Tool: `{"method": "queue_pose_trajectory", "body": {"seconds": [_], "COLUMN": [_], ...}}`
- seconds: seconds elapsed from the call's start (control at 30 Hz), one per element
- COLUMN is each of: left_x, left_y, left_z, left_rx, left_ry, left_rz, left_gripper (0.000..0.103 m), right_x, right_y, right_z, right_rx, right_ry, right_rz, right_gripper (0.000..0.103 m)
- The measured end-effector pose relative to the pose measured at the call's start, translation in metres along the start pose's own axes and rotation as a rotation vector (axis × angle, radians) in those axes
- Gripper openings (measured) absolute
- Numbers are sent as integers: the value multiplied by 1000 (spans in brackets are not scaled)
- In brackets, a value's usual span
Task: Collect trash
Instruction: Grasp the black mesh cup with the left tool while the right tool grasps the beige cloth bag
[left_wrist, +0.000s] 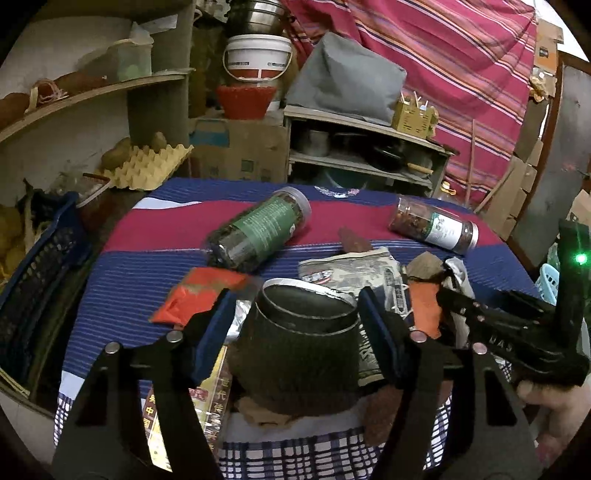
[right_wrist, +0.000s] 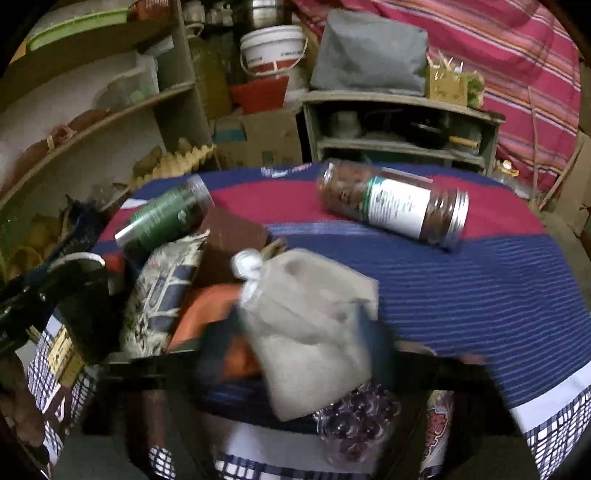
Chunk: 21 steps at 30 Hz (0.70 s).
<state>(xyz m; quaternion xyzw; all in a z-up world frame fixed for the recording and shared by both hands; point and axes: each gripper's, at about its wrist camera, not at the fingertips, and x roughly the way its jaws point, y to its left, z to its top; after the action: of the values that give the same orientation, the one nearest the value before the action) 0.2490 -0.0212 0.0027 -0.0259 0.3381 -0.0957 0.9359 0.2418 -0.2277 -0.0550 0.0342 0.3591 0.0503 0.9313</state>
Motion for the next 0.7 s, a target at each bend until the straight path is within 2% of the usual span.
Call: {"method": "queue_pose_trajectory", "body": {"seconds": [0.07,0.13,0.33,0.43,0.7], "left_x": [1,3,2,2,12], "left_y": [-4,-6,-4,-3,-14], "left_z": [0,-1,-1,-3,-13], "left_rx": [22,40,27,37,86], "left_ry": [4,10,6,22,54], "left_rz": [-2,-2,-4,-20,11], "left_gripper": [59,59,58,58,60], "right_x": [-9,-19,-53,-63,-68], "right_y": [-1,-5,-9,-13,-21], "right_z": [2,5,16,19,21], "right_rx": [-5,8,19,31,38], "right_ry": [-19,-45,-147,-170,-166], "right_rz": [-4,-9,-11,-5,-7], "right_gripper": [25,22,22,22,22]}}
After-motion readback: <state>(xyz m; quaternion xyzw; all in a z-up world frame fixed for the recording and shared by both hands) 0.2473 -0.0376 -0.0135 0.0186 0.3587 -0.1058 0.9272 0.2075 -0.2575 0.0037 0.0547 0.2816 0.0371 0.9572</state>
